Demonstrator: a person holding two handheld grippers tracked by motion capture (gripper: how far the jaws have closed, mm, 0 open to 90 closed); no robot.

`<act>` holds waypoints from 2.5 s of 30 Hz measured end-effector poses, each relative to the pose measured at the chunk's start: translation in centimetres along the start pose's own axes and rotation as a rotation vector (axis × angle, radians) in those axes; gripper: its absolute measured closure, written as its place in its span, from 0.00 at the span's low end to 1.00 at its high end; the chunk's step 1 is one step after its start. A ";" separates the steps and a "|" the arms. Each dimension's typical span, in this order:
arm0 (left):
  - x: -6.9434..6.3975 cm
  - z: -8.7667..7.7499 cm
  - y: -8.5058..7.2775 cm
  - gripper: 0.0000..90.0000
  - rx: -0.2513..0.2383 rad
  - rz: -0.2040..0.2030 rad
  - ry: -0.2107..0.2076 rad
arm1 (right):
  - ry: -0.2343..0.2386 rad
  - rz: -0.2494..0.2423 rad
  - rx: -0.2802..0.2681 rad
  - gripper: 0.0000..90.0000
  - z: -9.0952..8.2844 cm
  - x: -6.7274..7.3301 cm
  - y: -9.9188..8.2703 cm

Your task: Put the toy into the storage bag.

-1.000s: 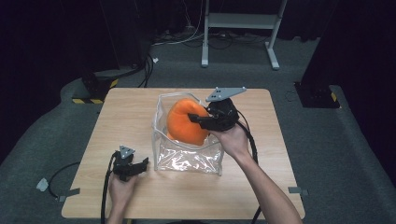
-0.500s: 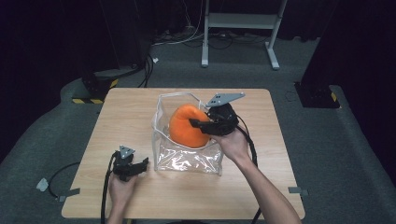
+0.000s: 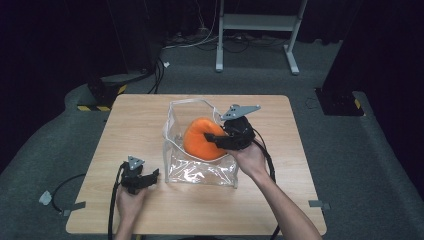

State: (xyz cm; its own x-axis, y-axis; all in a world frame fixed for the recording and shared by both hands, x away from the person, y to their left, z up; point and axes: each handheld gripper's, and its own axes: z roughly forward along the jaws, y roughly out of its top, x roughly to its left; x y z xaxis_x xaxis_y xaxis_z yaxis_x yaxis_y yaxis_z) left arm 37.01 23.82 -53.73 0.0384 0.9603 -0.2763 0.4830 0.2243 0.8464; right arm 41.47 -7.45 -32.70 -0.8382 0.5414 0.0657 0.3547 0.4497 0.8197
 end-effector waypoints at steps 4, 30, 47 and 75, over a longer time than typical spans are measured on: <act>0.0 0.0 0.0 0.28 0.000 0.000 0.000 | -0.003 0.001 0.005 0.68 0.1 0.0 -0.3; 0.0 0.0 0.0 0.28 -0.004 -0.004 0.000 | -0.033 -0.001 0.068 0.56 0.8 -0.1 -1.1; 0.0 0.0 0.0 0.28 -0.001 0.001 0.000 | -0.039 0.013 0.103 0.48 0.9 -0.5 -1.9; 0.0 0.0 0.0 0.28 0.000 0.003 -0.001 | -0.035 0.016 0.126 0.42 0.7 -0.7 -2.3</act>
State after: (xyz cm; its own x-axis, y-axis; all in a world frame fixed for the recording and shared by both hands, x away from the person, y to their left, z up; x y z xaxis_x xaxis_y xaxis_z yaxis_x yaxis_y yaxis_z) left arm 36.99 23.78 -53.73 0.0412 0.9608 -0.2743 0.4831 0.2212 0.8472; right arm 41.51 -8.35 -35.04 -0.8182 0.5722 0.0563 0.4186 0.5257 0.7406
